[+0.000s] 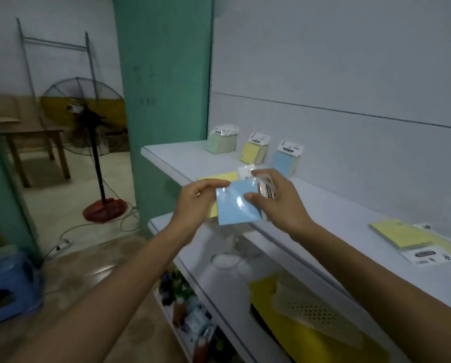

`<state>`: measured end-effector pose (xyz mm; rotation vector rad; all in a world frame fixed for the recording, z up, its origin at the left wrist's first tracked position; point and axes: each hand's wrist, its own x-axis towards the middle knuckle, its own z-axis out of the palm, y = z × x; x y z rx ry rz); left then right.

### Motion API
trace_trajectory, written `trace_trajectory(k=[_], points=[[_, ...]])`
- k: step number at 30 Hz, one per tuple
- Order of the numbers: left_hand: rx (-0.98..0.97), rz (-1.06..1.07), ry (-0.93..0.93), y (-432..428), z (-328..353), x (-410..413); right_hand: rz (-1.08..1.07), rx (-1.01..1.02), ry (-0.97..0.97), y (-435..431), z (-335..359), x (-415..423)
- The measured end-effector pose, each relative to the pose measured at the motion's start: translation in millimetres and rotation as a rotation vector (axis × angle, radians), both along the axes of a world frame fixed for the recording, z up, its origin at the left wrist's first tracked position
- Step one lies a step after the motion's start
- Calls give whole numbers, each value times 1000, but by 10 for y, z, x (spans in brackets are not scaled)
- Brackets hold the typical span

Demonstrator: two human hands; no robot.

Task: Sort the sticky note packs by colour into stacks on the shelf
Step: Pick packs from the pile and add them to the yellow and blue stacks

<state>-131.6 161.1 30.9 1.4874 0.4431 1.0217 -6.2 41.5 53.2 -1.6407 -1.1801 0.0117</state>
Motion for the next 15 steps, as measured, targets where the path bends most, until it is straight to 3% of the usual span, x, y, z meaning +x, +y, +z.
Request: trace_trajectory(k=[2,5,15], points=[[41,85,-17,258,8,-199,34,35,-50,309,38,-169],[-55,143,-62,622,-48,-439,75,43,-55,701,0,-369],[-122,36,-41,1340,-257,-478,149,0,-117,1394,-133,-376]])
